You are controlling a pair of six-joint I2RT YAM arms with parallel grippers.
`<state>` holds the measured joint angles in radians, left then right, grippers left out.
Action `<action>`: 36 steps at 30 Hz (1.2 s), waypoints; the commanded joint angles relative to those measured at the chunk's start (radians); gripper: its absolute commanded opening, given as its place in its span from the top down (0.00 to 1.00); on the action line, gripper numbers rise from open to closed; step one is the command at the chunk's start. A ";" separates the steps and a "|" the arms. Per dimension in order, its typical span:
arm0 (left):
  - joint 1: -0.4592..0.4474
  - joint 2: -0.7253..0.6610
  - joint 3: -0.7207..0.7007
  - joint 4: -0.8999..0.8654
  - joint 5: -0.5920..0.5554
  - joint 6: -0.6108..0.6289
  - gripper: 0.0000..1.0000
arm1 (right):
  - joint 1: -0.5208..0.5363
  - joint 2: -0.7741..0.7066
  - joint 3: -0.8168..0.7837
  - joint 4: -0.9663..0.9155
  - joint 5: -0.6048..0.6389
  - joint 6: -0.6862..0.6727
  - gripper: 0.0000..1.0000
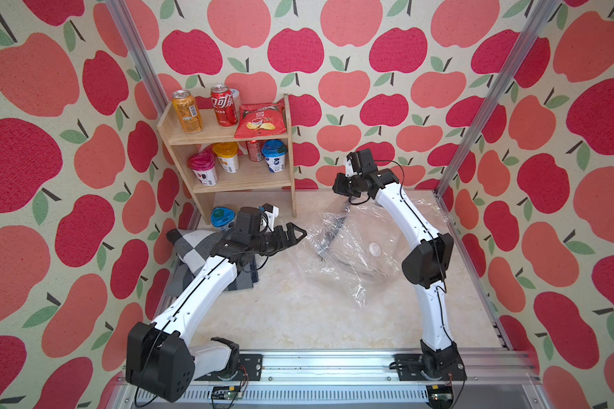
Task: Take the scarf out of the vacuum bag
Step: Open the vacuum bag at the center of the board.
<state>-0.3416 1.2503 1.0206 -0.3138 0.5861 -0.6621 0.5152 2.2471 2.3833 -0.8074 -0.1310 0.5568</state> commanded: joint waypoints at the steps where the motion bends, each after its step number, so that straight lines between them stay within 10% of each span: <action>1: -0.005 0.009 0.009 0.001 -0.028 -0.003 0.03 | 0.024 -0.071 -0.050 -0.062 -0.005 -0.056 0.54; 5: 0.001 -0.008 -0.038 -0.013 -0.076 -0.018 0.03 | 0.136 -0.289 -0.349 0.029 0.222 -0.207 0.01; 14: 0.084 -0.100 -0.152 0.077 -0.066 -0.094 0.03 | 0.507 -0.623 -0.881 0.257 0.736 -0.485 0.00; 24: 0.178 -0.131 -0.165 0.071 -0.003 -0.099 0.03 | 0.661 -0.419 -0.942 0.241 1.070 -0.609 0.01; 29: 0.194 -0.147 -0.177 0.071 0.011 -0.102 0.03 | 0.661 -0.343 -0.940 0.228 1.135 -0.604 0.15; 36: 0.198 -0.156 -0.211 0.084 0.031 -0.099 0.03 | 0.627 -0.374 -0.866 0.142 1.112 -0.528 0.87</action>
<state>-0.1482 1.1107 0.8326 -0.2405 0.5919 -0.7689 1.1660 1.9144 1.4651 -0.6151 0.9691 -0.0147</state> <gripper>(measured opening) 0.975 0.184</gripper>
